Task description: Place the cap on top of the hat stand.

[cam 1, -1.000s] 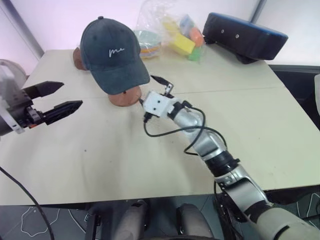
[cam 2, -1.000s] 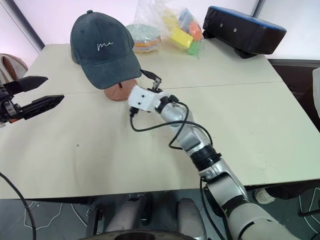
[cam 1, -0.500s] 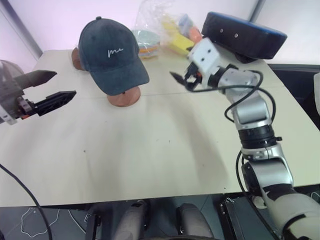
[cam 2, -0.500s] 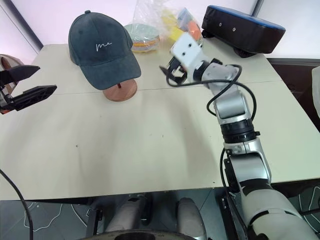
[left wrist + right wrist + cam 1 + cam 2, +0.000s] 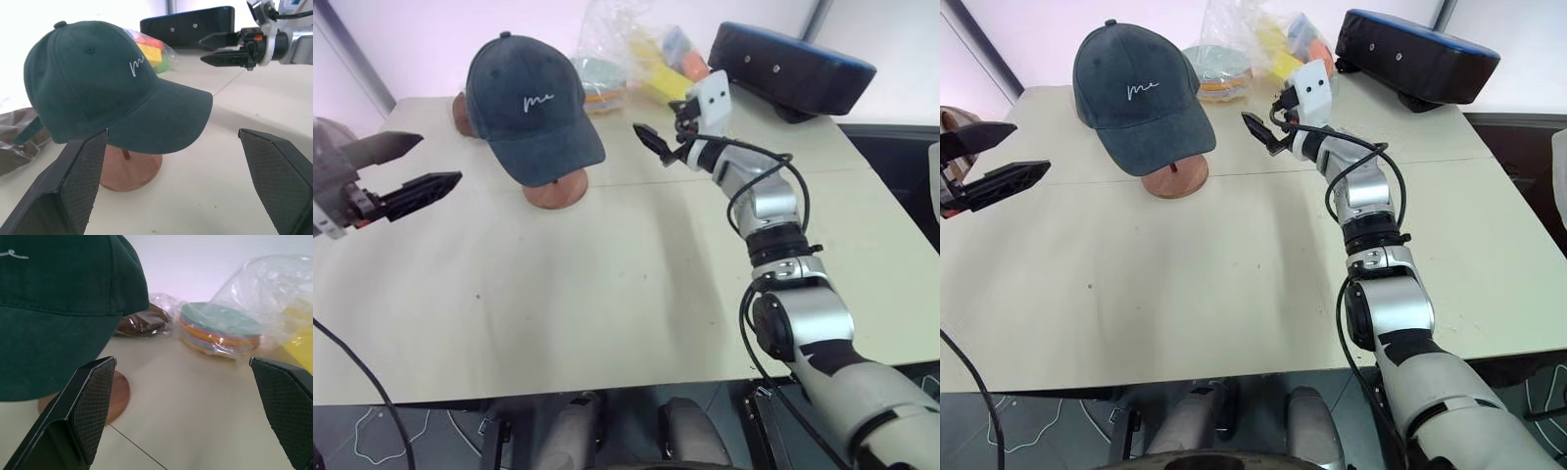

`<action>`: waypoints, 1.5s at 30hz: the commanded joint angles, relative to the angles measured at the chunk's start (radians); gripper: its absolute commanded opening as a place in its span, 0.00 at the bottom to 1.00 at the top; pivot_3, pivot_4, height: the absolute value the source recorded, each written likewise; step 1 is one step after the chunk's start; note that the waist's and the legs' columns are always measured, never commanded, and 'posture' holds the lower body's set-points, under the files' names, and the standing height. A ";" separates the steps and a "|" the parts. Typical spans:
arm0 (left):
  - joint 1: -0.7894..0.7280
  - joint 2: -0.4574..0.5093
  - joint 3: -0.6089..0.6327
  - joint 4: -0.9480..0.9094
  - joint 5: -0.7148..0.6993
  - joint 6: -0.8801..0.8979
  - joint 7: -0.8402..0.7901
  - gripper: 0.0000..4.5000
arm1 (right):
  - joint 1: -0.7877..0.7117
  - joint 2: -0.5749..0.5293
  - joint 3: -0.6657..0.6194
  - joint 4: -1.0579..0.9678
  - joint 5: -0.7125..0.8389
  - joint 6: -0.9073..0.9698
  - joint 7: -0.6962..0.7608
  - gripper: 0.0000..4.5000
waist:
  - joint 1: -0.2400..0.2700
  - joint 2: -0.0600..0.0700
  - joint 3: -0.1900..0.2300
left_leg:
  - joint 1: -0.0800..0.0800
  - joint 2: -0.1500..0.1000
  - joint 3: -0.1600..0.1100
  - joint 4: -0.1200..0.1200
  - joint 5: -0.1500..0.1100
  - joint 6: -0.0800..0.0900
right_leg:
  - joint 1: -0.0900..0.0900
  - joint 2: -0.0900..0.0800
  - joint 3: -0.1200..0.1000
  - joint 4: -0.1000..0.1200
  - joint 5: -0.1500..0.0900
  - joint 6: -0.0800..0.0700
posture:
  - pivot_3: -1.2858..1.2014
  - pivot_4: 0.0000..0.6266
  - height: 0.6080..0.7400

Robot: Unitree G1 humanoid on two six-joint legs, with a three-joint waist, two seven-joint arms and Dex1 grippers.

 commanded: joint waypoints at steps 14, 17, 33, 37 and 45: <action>0.010 0.037 0.117 -0.049 -0.054 0.045 0.019 1.00 | -0.083 0.078 0.029 0.025 0.035 0.014 0.084 0.99 | -0.001 0.000 0.000 | 0.000 0.000 0.000 0.000 0.000 0.000 | 0.000 0.000 0.000 0.000 0.000 0.000 | 0.52 0.24 1.00; 0.024 0.048 0.137 -0.053 -0.070 0.066 0.008 1.00 | -0.069 0.043 0.043 -0.054 0.032 0.048 0.115 0.99 | 0.001 0.000 0.000 | 0.000 0.000 0.000 0.000 0.000 0.000 | 0.000 0.000 0.000 0.000 0.000 0.000 | 0.52 0.24 1.00; 0.084 0.113 0.142 -0.065 -0.104 0.140 -0.083 1.00 | 0.031 -0.406 0.102 -0.605 0.197 0.457 0.529 0.99 | 0.002 0.001 0.001 | 0.000 0.001 0.001 -0.003 0.000 0.000 | -0.001 -0.001 0.001 -0.001 -0.001 -0.002 | 0.52 0.24 1.00; 0.073 0.120 0.125 -0.049 -0.102 0.136 -0.092 1.00 | 0.061 -0.445 0.103 -0.637 0.204 0.466 0.544 0.99 | 0.003 0.001 0.001 | 0.000 0.000 0.001 -0.003 0.000 0.000 | -0.001 -0.002 0.001 -0.001 -0.001 -0.002 | 0.52 0.24 1.00; 0.043 0.124 0.084 -0.029 -0.095 0.114 -0.105 1.00 | 0.079 -0.473 0.095 -0.670 0.228 0.482 0.539 0.99 | 0.003 0.000 0.001 | -0.001 0.000 0.001 -0.003 0.000 0.000 | -0.001 -0.002 0.001 -0.001 -0.001 -0.002 | 0.52 0.24 1.00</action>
